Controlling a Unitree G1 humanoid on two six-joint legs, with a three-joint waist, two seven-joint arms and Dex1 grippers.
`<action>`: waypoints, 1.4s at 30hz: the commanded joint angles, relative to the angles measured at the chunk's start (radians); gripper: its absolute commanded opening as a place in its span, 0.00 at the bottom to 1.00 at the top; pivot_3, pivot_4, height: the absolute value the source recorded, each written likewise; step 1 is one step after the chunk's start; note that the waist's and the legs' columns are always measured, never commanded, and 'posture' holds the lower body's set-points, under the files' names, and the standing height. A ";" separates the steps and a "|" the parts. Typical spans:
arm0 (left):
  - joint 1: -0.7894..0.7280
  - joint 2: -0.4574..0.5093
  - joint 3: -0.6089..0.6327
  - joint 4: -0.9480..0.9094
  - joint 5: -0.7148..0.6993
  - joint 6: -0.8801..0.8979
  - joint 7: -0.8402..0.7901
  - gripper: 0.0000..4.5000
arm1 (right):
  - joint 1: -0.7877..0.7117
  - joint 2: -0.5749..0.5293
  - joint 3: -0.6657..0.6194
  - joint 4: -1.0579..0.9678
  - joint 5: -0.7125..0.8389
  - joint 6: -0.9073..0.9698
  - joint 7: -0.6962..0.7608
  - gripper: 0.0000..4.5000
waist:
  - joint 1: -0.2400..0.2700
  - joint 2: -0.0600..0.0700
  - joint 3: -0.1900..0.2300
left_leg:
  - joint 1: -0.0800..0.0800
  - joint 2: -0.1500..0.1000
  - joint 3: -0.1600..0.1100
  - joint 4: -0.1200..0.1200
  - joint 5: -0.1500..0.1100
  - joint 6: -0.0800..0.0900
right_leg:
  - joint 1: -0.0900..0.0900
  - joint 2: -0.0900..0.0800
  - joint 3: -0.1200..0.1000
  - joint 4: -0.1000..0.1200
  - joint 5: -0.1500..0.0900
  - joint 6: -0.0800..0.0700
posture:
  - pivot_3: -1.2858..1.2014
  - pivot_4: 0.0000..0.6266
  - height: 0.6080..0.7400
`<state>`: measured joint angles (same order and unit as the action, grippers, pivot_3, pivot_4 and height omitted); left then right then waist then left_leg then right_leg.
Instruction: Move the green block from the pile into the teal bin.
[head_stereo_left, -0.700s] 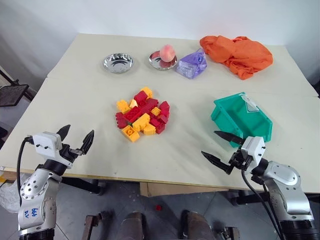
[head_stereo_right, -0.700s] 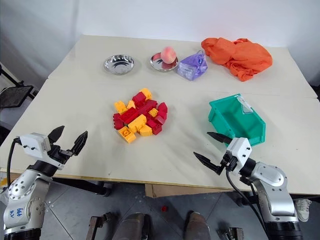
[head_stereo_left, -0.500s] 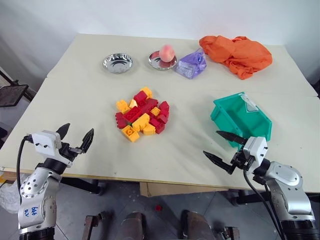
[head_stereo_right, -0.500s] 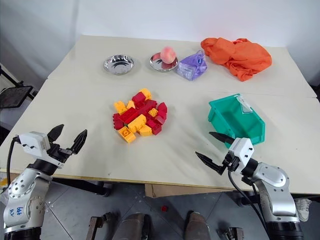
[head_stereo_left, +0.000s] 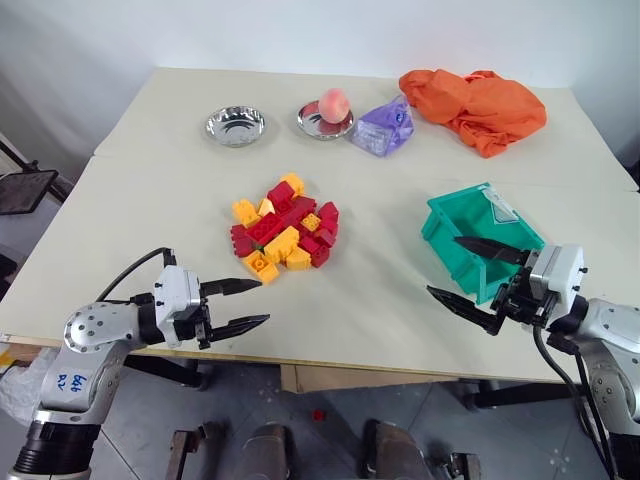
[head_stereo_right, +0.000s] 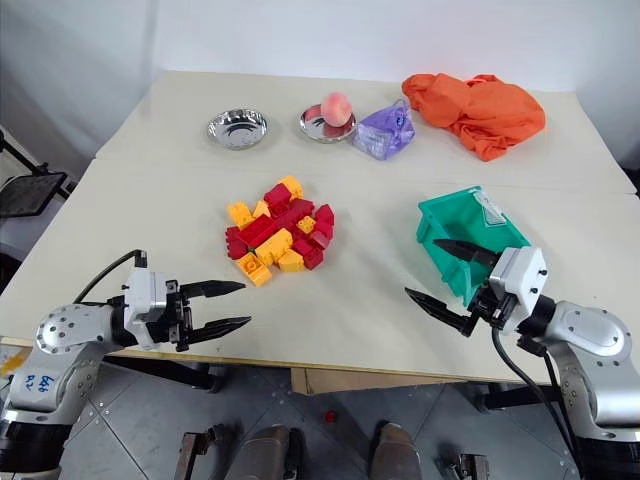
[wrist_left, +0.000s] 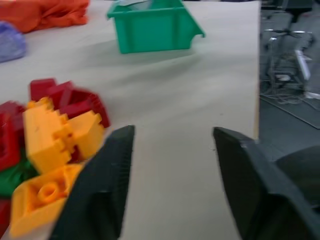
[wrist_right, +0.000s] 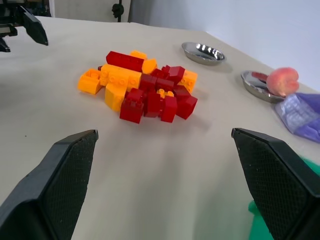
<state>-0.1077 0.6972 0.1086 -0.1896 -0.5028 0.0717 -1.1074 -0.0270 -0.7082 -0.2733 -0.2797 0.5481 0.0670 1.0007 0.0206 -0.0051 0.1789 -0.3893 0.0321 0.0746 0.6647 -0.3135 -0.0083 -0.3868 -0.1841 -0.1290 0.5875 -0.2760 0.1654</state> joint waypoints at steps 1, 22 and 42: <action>-0.013 -0.017 -0.030 -0.013 -0.007 -0.014 -0.034 0.31 | 0.003 -0.006 -0.032 -0.007 0.004 -0.018 0.001 1.00 | 0.000 0.000 0.000 | 0.000 0.000 0.001 0.000 0.000 0.000 | 0.000 0.000 0.001 0.000 0.000 0.000 | 0.52 0.24 1.00; -0.563 -0.346 -0.011 0.649 0.268 -0.036 0.559 0.00 | -0.098 0.129 0.170 -0.066 -0.040 0.000 -0.069 1.00 | 0.003 -0.001 0.001 | 0.000 -0.001 0.000 0.003 0.000 0.000 | 0.001 0.000 0.001 0.002 0.000 0.001 | 0.52 0.24 1.00; -0.396 -0.206 -0.163 0.457 0.298 -0.123 0.187 0.00 | -0.127 0.181 0.247 -0.067 -0.076 -0.003 -0.085 1.00 | 0.002 -0.002 0.001 | 0.000 0.000 0.001 0.003 0.000 0.000 | -0.001 0.000 0.001 0.002 0.000 0.001 | 0.52 0.24 1.00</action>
<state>-0.5163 0.4778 -0.0408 0.3357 -0.1930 -0.0436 -0.8798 -0.1464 -0.5352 -0.0307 -0.3133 0.4615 0.0687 0.9158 0.0227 -0.0074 0.1799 -0.3896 0.0317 0.0760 0.6674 -0.3133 -0.0081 -0.3878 -0.1840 -0.1280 0.5898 -0.2757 0.1659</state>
